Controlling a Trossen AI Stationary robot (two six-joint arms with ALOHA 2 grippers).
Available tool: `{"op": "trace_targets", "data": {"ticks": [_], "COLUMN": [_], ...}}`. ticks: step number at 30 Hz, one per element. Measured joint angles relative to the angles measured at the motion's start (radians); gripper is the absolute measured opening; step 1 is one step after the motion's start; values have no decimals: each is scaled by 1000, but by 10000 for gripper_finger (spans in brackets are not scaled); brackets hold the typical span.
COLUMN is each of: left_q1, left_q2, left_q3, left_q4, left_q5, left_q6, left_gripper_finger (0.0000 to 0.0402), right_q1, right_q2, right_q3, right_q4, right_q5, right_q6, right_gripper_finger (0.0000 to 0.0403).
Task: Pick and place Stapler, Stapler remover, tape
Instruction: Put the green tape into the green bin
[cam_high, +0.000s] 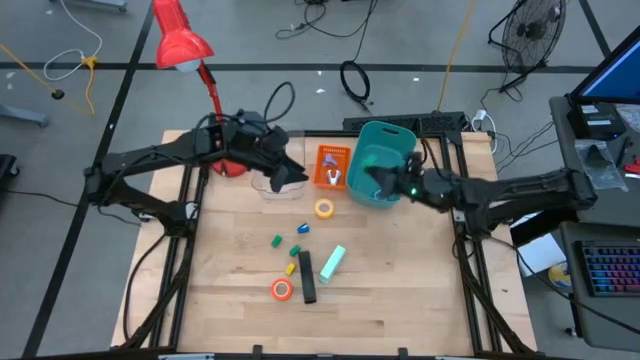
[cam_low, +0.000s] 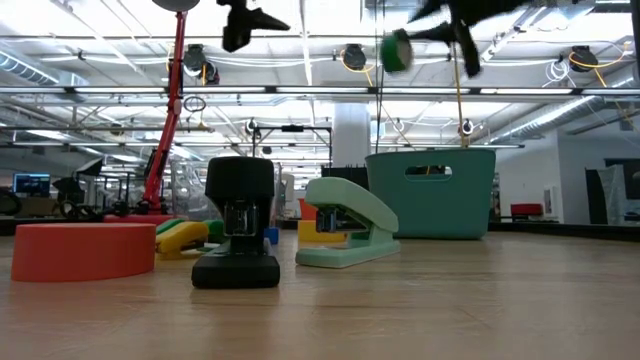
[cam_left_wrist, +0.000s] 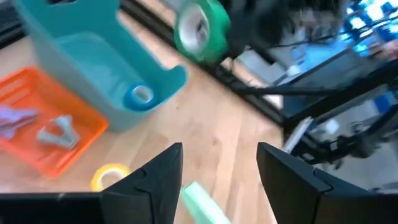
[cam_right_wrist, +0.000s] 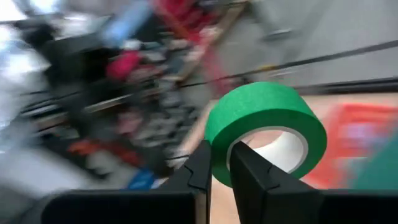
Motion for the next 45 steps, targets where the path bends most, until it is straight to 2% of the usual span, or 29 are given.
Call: {"op": "trace_targets", "data": {"ticks": [4,7,12,16,22,26,35,45], "left_q1": [-42,-76,-117,-139,-161,-174,-211,-217], "left_q2": [-24,-27,-27,-27,-27,-27,-27,-27], "left_q3": [0,0,0,0,0,0,0,0], "left_q4": [-65,-83,-119,-151,-176,-191,-196,-195], "left_q5": [-67,-103,-133,-163,-198,-203,-246,-255], "left_q6": [3,-1,-8,-16,-26,-27,-31,-32], "left_gripper_finger": [209,209,209,209,209,209,209,209], "right_q1": [-155,-274,-425,-491,-534,-534,-521,-521], "right_q2": [-57,-51,44,160,358,469,561,617], "right_q3": [0,0,1,90,320,414,430,428], "right_q4": [-239,-324,-358,-497,-765,-878,-1033,-1048], "right_q5": [-22,-123,-332,-406,-400,-417,-425,-429], "right_q6": [50,63,51,-6,-152,-200,-214,-245], "right_gripper_finger": [28,28,28,28,28,28,28,28]}}
